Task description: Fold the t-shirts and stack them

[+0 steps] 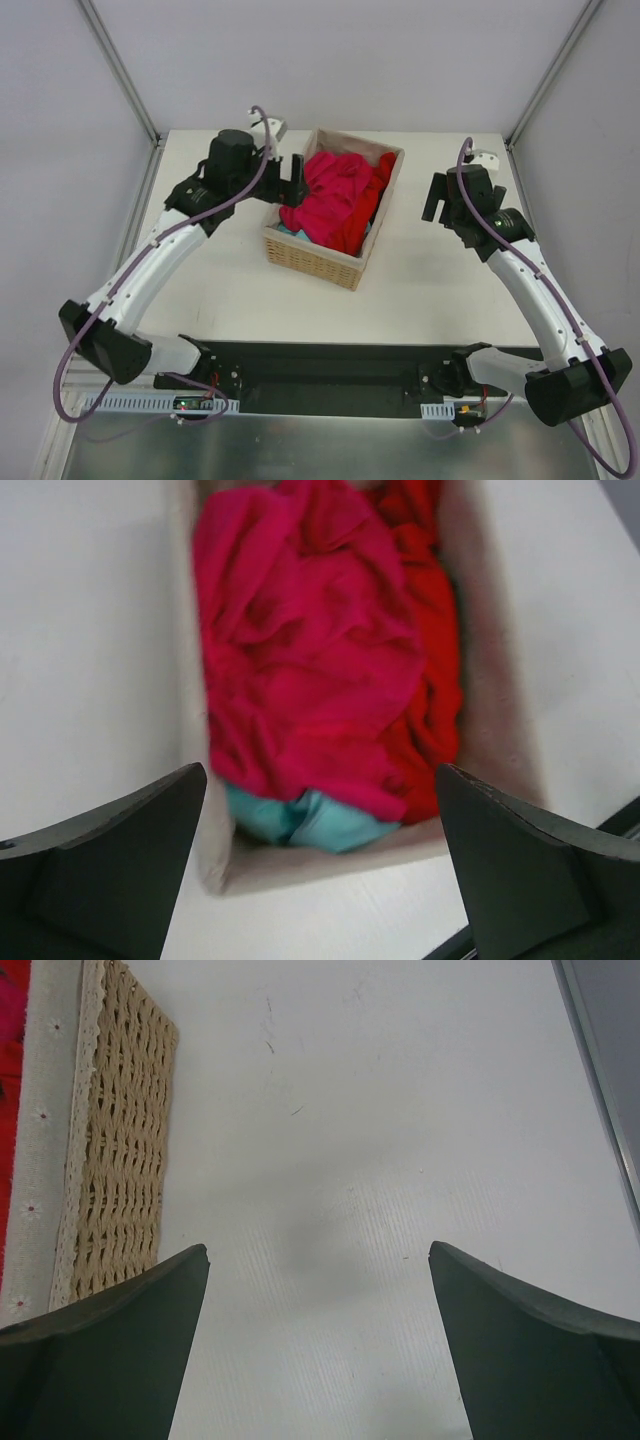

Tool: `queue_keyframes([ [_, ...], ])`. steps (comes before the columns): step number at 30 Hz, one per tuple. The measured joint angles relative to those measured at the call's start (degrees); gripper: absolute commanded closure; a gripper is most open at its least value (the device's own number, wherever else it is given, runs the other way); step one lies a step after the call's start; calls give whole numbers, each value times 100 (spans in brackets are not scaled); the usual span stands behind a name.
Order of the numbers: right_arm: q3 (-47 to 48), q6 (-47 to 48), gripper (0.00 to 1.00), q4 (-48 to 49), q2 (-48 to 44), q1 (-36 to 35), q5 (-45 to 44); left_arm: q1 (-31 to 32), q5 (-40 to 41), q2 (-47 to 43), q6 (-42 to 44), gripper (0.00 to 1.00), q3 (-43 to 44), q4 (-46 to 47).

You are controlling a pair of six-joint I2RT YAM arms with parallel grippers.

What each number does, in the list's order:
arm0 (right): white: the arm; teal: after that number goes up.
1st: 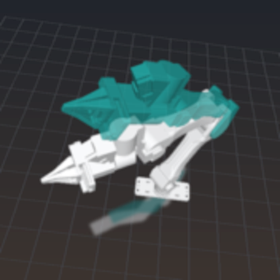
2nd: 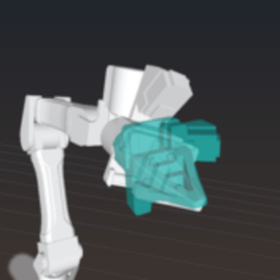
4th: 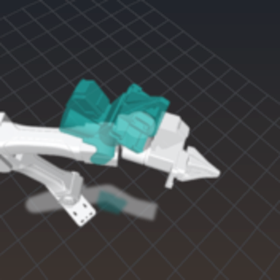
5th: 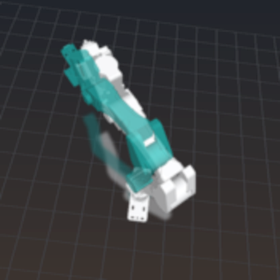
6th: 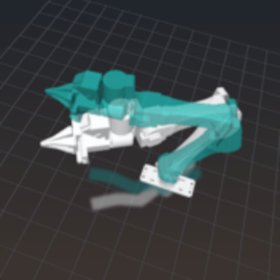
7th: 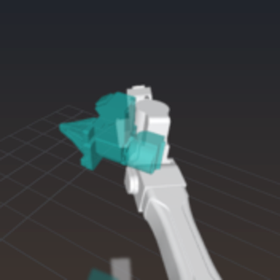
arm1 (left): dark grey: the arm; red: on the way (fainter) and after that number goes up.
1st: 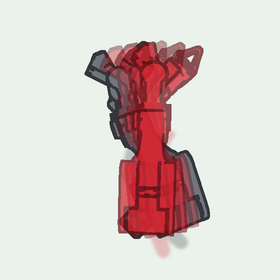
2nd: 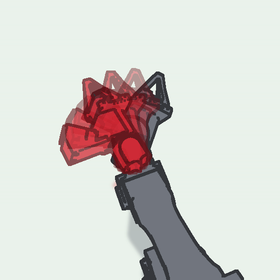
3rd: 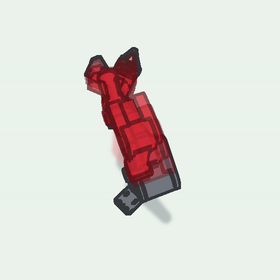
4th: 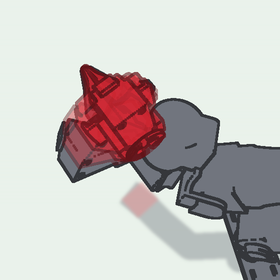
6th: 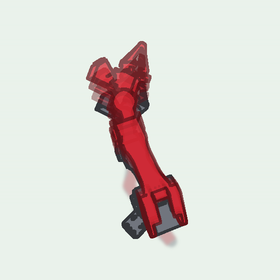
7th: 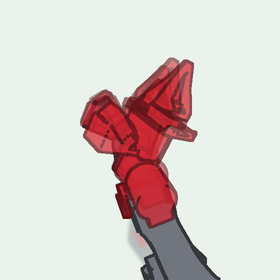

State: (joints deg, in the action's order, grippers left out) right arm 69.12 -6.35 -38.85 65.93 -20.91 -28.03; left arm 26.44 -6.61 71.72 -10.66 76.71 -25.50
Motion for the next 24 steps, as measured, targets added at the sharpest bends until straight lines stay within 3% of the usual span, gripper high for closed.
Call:
queue_keyframes([
  [5, -42, 0, 3, 7, 0, 0, 46, 817, -289, 1307, 229, 1, 1235, 153],
  [13, -42, -4, 3, 2, 4, 0, -2, 1589, -393, 2938, 278, 1, 2238, 157],
  [24, -39, -7, 3, 0, 107, 0, -164, 2105, -660, 3910, 275, 1, 3102, 81],
])
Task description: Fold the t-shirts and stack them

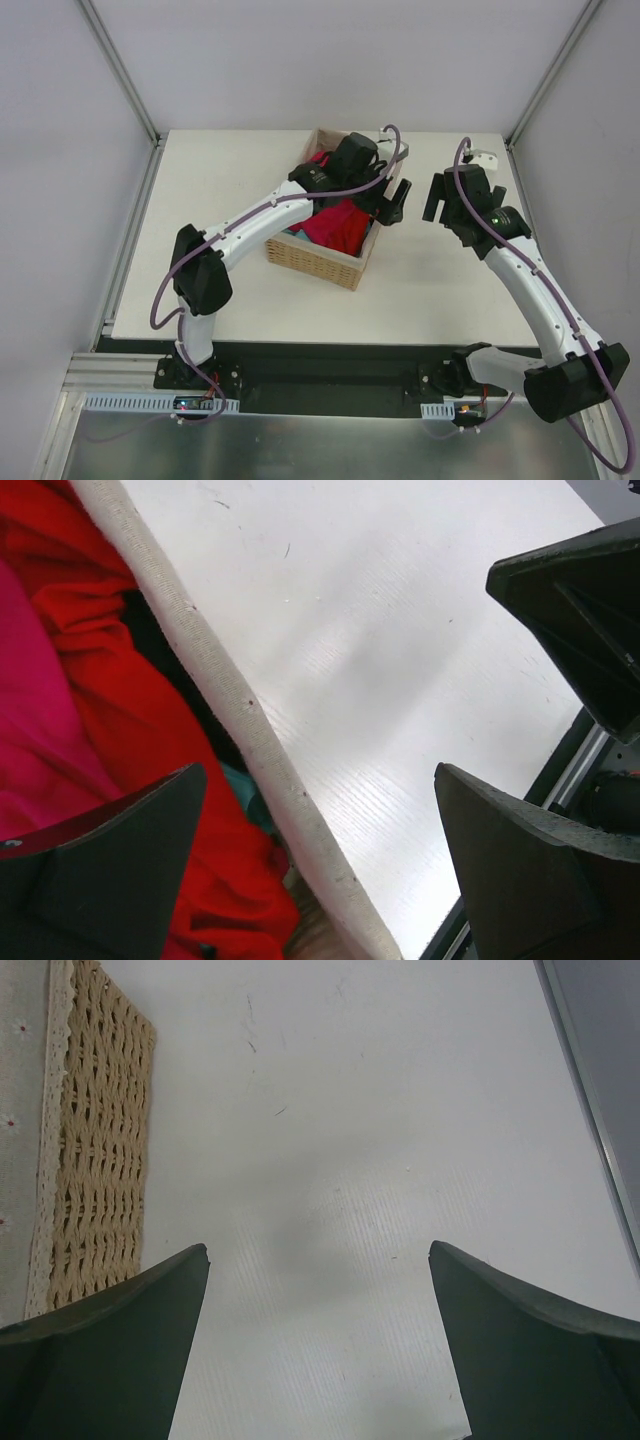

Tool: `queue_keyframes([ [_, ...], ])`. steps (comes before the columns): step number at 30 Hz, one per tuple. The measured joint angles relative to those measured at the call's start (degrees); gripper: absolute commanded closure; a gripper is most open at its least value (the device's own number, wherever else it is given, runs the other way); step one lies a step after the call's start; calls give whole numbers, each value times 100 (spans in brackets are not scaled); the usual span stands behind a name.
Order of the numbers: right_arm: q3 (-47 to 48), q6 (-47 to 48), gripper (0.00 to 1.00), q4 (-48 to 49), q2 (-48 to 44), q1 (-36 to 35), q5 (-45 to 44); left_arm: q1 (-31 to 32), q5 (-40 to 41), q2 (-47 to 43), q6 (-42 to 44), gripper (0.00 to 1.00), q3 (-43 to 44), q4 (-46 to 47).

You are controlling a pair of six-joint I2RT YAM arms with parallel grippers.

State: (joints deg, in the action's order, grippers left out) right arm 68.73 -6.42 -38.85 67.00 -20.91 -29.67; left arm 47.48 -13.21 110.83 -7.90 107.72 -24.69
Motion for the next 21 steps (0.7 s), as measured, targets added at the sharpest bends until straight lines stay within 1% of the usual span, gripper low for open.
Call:
queue_keyframes([
  [5, 0, 0, 3, -2, 4, 0, -33, 15, 22, 173, -15, 1, 105, -2],
  [9, -2, -2, 3, -2, 2, 0, -68, 9, 133, 525, -33, 1, 160, -17],
  [11, -2, -2, 3, -4, 2, 0, -94, 9, 232, 717, -44, 3, 175, -72],
  [13, -2, -4, 3, -4, -2, 0, -101, 11, 374, 894, -48, 9, 203, -175],
  [14, -2, -9, 3, -7, -4, 0, -101, 11, 448, 992, -57, 20, 251, -238],
  [15, -7, -15, 4, -7, -9, 0, -101, 11, 516, 1084, -66, 27, 308, -295],
  [16, -7, -17, 3, -9, -11, 0, -103, 11, 601, 1161, -90, 39, 358, -345],
  [17, -9, -20, 3, -11, -13, 0, -101, 11, 654, 1200, -127, 81, 402, -400],
  [18, -9, -22, 3, -13, -13, 0, -101, 11, 697, 1211, -144, 100, 435, -442],
  [20, -9, -28, 3, -24, -13, 0, -101, 44, 848, 1211, -372, 100, 505, -514],
  [21, -9, -35, 3, -26, -13, 0, -98, 131, 1152, 1211, -546, 100, 560, -713],
])
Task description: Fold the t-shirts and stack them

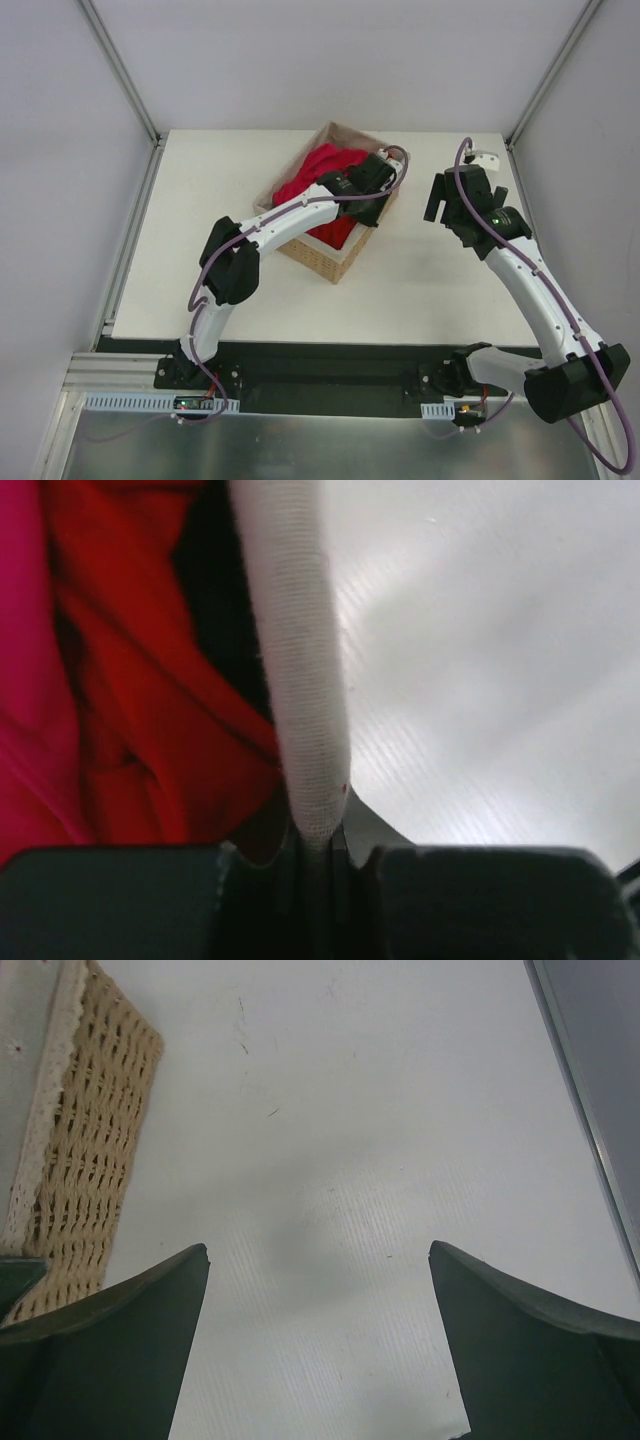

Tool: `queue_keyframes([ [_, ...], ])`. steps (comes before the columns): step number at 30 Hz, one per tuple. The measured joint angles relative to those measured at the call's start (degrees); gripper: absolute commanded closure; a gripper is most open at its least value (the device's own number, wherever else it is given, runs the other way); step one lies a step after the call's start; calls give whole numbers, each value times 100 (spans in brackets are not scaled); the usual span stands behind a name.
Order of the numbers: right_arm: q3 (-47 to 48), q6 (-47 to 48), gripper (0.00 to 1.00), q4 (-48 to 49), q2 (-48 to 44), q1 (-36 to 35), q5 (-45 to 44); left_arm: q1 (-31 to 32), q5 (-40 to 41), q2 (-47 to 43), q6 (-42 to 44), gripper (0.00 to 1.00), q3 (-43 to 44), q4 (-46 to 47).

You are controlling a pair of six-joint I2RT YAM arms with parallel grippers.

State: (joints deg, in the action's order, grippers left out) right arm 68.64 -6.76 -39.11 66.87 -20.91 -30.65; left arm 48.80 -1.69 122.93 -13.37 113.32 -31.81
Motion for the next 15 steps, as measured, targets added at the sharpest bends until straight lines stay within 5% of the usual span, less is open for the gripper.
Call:
queue_keyframes([
  [9, -9, -15, 3, -17, 0, 0, 15, -177, 647, -402, 396, 100, -514, -175],
  [15, -9, -31, 3, -15, 7, 0, 146, -918, 673, -1163, 380, 100, -1464, -155],
])
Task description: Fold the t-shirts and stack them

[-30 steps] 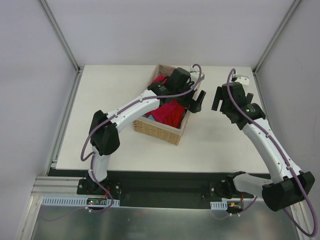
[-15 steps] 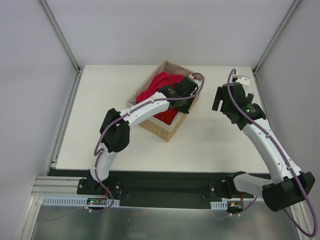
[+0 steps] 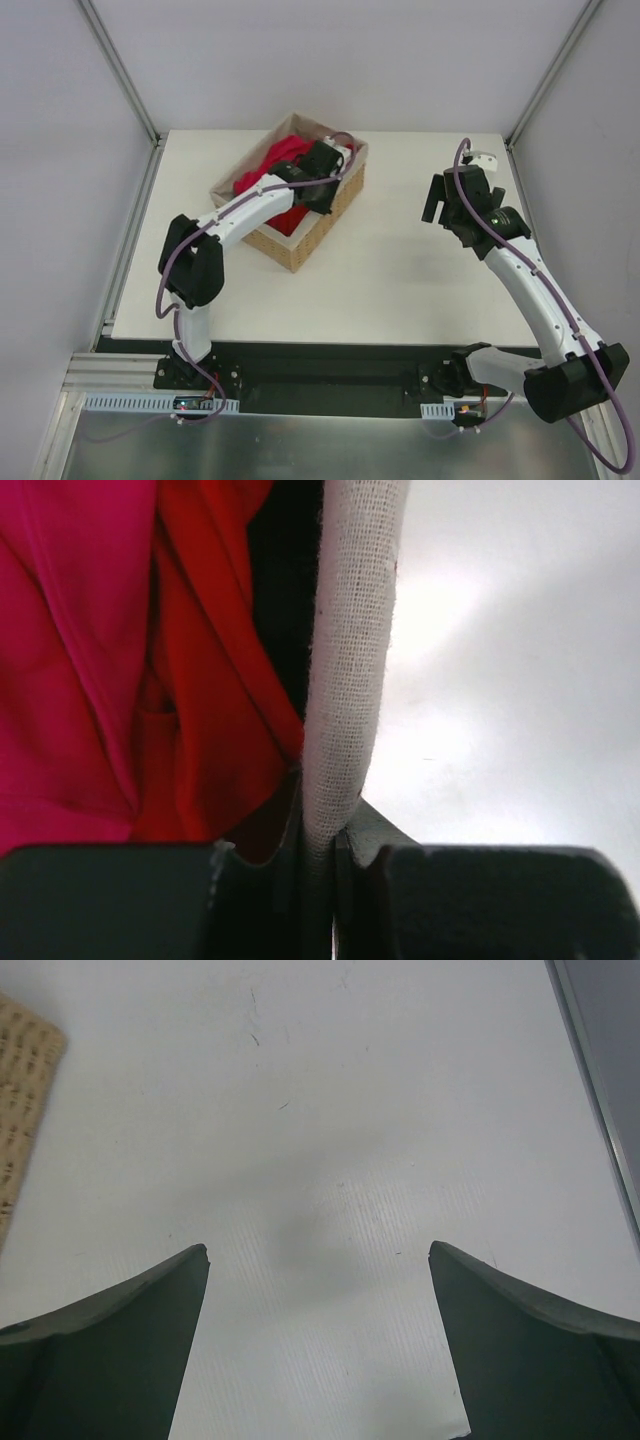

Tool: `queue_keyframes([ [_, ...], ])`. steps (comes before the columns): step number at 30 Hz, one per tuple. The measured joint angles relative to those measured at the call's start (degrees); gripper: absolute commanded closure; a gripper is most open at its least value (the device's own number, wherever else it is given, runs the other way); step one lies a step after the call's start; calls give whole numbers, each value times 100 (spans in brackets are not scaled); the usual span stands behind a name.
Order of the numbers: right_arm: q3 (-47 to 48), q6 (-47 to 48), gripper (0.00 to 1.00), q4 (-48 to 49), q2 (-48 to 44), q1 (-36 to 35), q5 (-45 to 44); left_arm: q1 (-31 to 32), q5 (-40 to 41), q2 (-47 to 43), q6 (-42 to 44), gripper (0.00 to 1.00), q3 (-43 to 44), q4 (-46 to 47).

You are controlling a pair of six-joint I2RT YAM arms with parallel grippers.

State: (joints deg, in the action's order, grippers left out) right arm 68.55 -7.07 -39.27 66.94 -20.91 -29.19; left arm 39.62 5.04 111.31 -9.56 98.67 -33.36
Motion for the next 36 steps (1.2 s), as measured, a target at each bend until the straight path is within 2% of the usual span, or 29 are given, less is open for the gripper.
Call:
queue_keyframes([
  [5, -2, -2, 3, 2, 9, 0, 127, -1023, 562, -304, -264, 100, -286, -168],
  [10, -50, -2, 3, 7, 9, 0, 232, -1759, 1228, -332, -645, 100, -299, -529],
  [16, -98, -2, 3, 4, 9, -2, 273, -1910, 1624, -411, -896, 100, -439, -796],
  [23, -98, -42, 3, 11, 17, -33, 291, -1971, 1604, -800, -774, 100, -944, -675],
  [36, -98, -105, 3, 50, 98, -197, 289, -2723, 776, -1285, 68, 100, -1569, -146],
])
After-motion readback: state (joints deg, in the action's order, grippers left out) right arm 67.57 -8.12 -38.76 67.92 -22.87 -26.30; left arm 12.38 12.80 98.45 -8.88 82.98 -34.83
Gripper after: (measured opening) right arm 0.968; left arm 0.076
